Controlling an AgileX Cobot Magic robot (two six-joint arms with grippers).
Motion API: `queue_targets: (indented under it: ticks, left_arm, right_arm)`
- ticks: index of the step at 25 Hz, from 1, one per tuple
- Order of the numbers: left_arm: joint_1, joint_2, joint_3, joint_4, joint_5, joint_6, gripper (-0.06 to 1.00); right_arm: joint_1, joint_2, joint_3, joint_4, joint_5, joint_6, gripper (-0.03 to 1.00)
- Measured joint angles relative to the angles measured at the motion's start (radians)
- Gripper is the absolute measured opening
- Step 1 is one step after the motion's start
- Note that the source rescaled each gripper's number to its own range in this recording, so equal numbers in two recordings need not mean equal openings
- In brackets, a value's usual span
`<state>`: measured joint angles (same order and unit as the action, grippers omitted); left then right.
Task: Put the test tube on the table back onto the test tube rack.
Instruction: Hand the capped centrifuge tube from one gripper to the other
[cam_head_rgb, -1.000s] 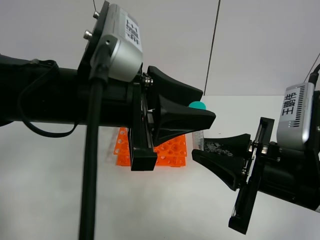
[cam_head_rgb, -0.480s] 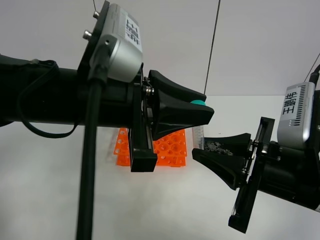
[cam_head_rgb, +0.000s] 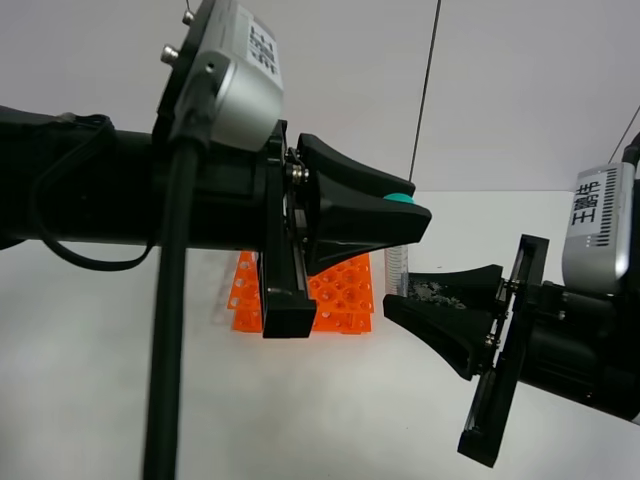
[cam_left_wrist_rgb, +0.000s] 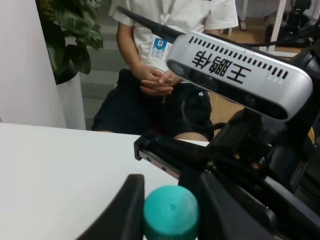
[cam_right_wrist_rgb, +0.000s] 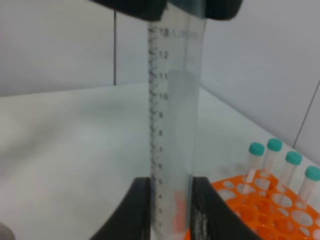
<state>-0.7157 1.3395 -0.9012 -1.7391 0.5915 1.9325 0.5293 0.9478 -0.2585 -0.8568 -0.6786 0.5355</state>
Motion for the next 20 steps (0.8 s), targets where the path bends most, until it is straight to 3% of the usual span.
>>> queue_targets:
  ticks: [17,18,20]
  left_arm:
    - [-0.004,-0.001,-0.016,-0.003,0.000,-0.015,0.00]
    - [-0.004,-0.001,-0.016,-0.003,0.000,-0.016,0.00]
    - [-0.004,-0.001,-0.016,0.001,-0.017,-0.017,0.00]
  right_arm:
    - [0.000,0.000,0.001,-0.001,-0.041,0.041,0.03]
    - [0.000,0.000,0.001,-0.001,-0.041,0.041,0.07]
    - [0.000,0.000,0.001,-0.002,-0.059,0.037,0.28]
